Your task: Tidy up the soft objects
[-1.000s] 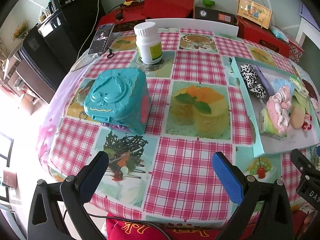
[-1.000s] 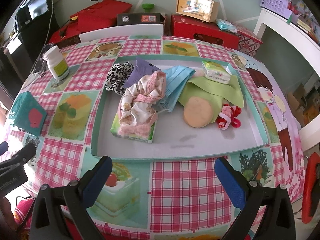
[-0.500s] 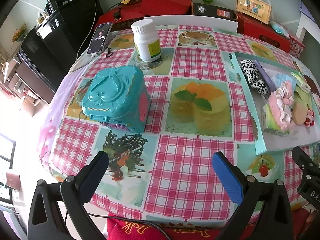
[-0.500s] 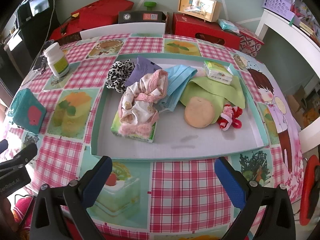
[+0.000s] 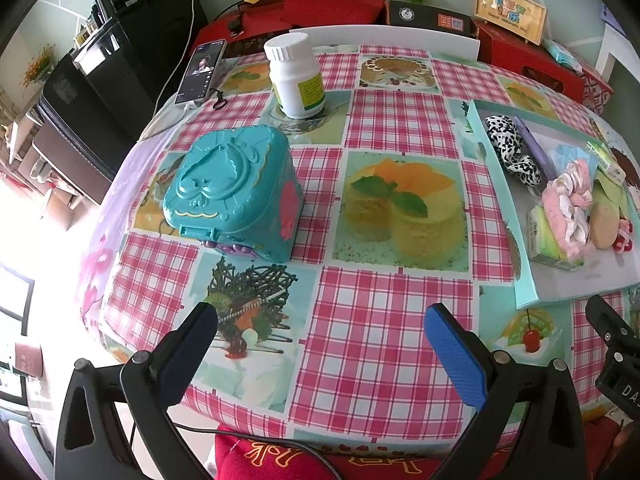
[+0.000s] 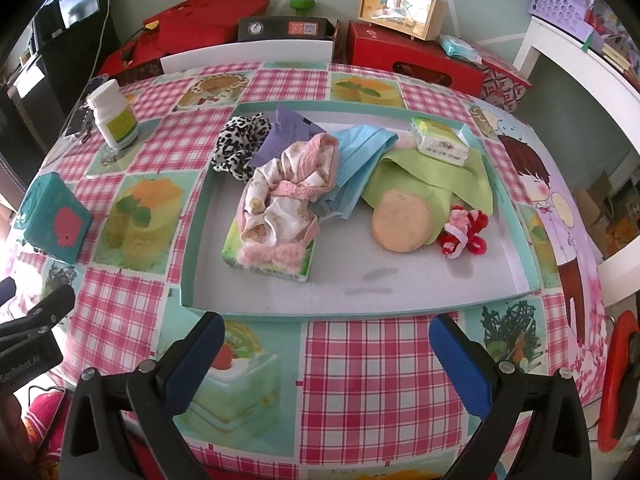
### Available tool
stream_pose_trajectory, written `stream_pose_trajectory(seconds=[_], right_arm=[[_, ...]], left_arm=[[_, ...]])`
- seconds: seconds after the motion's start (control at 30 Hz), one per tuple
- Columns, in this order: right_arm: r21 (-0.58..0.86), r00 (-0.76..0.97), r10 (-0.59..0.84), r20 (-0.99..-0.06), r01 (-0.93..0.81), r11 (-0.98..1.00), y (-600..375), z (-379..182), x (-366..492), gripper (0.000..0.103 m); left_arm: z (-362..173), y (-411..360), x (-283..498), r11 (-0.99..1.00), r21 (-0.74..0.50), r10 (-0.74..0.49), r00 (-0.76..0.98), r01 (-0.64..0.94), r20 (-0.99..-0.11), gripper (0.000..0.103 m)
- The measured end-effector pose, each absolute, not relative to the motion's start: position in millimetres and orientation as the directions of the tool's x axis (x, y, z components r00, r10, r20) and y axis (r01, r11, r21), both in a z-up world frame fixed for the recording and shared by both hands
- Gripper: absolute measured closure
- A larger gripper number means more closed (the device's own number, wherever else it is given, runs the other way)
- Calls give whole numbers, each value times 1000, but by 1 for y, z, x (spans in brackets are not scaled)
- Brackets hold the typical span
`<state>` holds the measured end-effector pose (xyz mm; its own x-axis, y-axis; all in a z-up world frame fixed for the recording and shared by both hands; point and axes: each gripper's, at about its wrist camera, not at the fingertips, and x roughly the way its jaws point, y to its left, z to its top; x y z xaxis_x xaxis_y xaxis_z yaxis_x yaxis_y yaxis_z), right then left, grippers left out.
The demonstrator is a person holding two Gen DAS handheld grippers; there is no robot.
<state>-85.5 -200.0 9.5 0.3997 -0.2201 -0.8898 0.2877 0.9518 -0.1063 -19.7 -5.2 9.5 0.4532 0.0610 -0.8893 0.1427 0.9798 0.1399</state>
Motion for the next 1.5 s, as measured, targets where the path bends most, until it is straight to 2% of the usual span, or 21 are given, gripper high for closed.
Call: stream_pose_trajectory(seconds=[1.5], right_arm=[[-108, 394, -219, -893, 285, 953, -200, 7, -86, 0]], left_arm=[[7, -1, -20, 982, 139, 69, 448, 125, -892, 0]])
